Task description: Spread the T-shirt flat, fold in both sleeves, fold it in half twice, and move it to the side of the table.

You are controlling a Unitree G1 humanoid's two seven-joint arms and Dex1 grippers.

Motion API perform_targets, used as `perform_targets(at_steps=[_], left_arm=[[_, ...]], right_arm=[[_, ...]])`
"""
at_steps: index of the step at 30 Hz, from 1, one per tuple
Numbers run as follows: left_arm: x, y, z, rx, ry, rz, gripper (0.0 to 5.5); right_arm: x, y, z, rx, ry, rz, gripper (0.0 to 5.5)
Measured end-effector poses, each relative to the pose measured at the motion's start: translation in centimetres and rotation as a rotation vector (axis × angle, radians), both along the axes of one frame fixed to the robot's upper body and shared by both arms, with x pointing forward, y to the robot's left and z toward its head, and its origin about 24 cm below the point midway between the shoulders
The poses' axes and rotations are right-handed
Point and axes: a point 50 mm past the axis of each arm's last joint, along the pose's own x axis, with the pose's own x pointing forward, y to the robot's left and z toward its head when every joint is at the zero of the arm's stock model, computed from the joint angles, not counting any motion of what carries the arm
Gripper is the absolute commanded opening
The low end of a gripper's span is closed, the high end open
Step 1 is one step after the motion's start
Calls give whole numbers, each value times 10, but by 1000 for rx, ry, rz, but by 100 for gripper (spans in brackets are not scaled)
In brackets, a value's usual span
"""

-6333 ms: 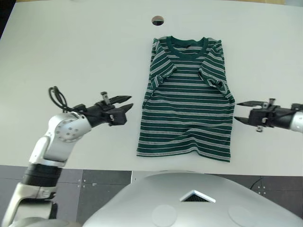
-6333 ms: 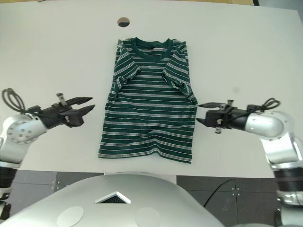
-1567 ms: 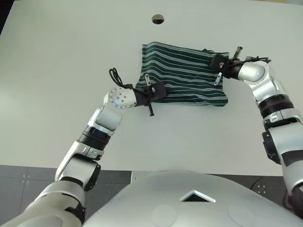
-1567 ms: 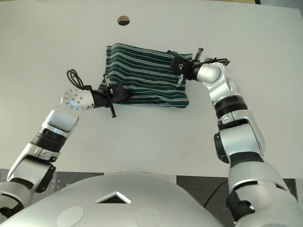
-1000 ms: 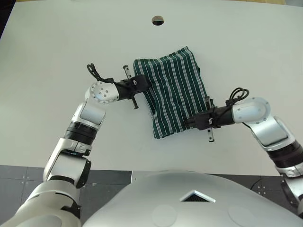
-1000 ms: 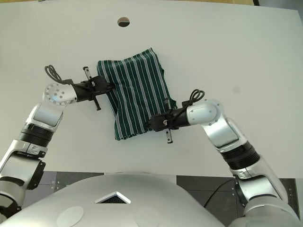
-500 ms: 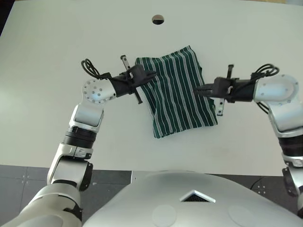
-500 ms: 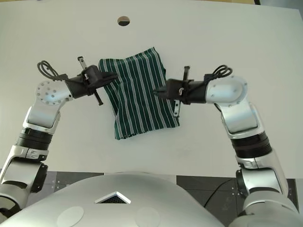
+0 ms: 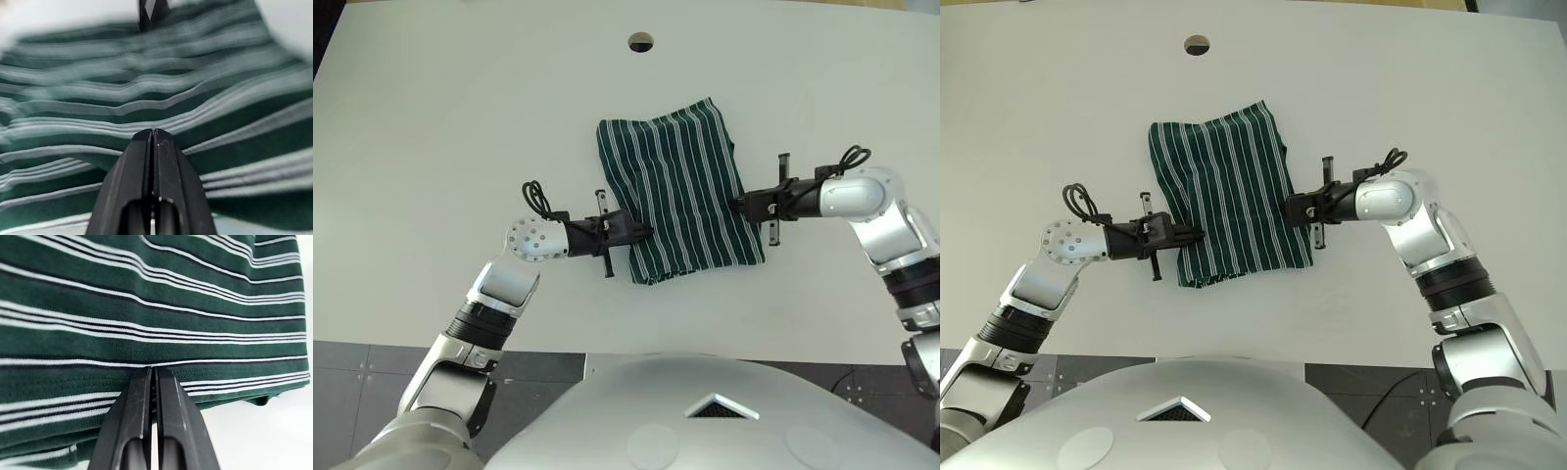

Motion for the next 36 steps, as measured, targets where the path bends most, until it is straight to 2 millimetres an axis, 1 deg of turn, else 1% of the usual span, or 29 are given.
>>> perform_targets(at_steps=[3, 7, 11, 13, 14, 15, 16, 17, 18, 19, 20, 21, 22, 24, 26, 28, 30, 31, 32, 34, 36], left_arm=[[-3, 9, 3, 52, -27, -62, 10], [-2, 20, 7, 93, -43, -80, 10], [-4, 25, 9, 104, -51, -87, 10], [-5, 26, 9, 101, -52, -85, 10], [-6, 26, 10, 88, -60, -85, 10], [-5, 28, 12, 64, -67, -66, 28], [-3, 31, 16, 13, -79, -17, 35], [2, 31, 26, -72, -106, 37, 50], [7, 29, 43, -165, -179, 73, 66], [9, 30, 56, -211, -255, 88, 81], [10, 33, 62, -212, -305, 104, 91], [6, 39, 61, -171, -329, 123, 108], [3, 43, 56, -130, -326, 126, 121], [-6, 58, 46, -2, -319, 144, 152], [-12, 73, 42, 134, -339, 128, 181], [-19, 80, 39, 238, -356, 84, 209], [-30, 84, 36, 336, -356, 28, 237], [-36, 84, 34, 354, -345, 11, 241], [-41, 85, 33, 369, -339, -6, 241], [-42, 83, 34, 379, -352, -38, 241], [-42, 79, 34, 380, -369, -72, 241]], right_arm=[[-7, -1, 2, -16, 30, 42, 14], [-25, 4, 1, 33, 127, 96, 14], [-26, 4, 0, 44, 133, 92, 14], [-24, 5, -1, 73, 107, 73, 14], [-19, 7, 0, 120, 64, 38, 33], [-13, 10, 5, 184, -12, 2, 45], [-4, 11, 16, 254, -117, -36, 60], [2, 10, 27, 298, -198, -51, 76], [8, 7, 41, 333, -300, -56, 95], [8, 3, 51, 335, -384, -39, 113], [5, -1, 56, 301, -445, -2, 125], [-2, -8, 56, 236, -488, 57, 144], [-6, -14, 55, 204, -499, 77, 159], [-21, -22, 51, 146, -496, 135, 194], [-38, -29, 45, 72, -466, 189, 226], [-52, -38, 43, 14, -440, 204, 261], [-64, -44, 42, -27, -413, 211, 294], [-68, -45, 40, -36, -399, 211, 313], [-71, -44, 39, -41, -388, 214, 313], [-76, -42, 35, -44, -367, 220, 313], [-82, -37, 24, -60, -322, 251, 313]])
